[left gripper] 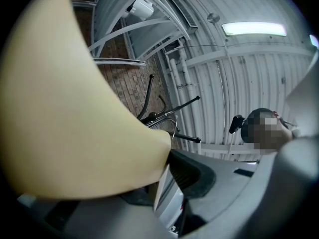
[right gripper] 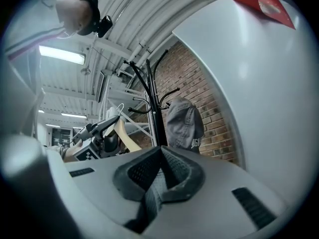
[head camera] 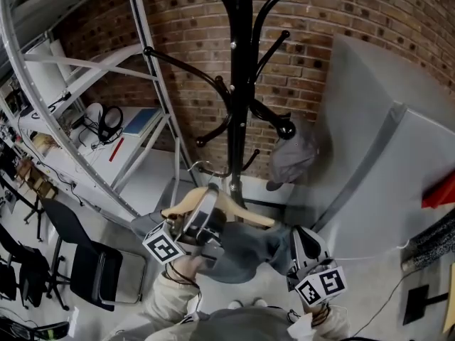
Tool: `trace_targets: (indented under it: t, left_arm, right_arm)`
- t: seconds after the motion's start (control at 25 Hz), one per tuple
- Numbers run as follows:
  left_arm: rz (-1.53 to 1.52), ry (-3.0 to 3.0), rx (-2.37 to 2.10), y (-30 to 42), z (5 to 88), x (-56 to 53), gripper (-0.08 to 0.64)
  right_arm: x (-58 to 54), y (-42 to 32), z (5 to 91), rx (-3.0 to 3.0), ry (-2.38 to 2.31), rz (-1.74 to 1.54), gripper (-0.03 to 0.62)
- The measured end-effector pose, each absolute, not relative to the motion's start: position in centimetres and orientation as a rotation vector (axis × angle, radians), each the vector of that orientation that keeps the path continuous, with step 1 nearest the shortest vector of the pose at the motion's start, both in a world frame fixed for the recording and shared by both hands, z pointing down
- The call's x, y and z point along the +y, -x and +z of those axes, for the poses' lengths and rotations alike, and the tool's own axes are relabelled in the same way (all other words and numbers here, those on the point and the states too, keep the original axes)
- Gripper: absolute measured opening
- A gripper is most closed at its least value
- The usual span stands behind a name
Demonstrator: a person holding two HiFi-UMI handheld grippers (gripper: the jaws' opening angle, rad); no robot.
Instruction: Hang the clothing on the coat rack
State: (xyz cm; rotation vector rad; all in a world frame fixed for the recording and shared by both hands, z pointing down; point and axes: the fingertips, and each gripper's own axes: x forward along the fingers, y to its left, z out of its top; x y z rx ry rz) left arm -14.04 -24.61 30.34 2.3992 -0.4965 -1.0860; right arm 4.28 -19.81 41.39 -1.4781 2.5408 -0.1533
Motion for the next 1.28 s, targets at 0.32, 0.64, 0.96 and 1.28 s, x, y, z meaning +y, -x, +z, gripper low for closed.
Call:
trace_targets:
  t: [0.32,0.64,0.96,1.28]
  left_arm:
    - [-1.097,-2.402,-0.428,14.0,29.3,-26.9,0.101]
    - [-1.135,-2.314,-0.357,14.5,29.2,-29.9,0.101]
    - [-1.150,-2.274,-0.340,13.9,30.2,-32.3,0.101]
    - [-1.124,-2.249,-0.307,12.6,31.5,-34.1,0.101]
  right_arm:
    - [-21.3,-5.2,41.5,2.523,1.486,-0.149,0.024]
    - [-22.5,-5.3,41.6,2.510,1.493,-0.162,0.023]
    - [-23.0,-5.8,42.4,2.509,1.526,-0.188,0.023]
    - [-23.6,-6.2,42.7,2.502,1.550,-0.195,0.024]
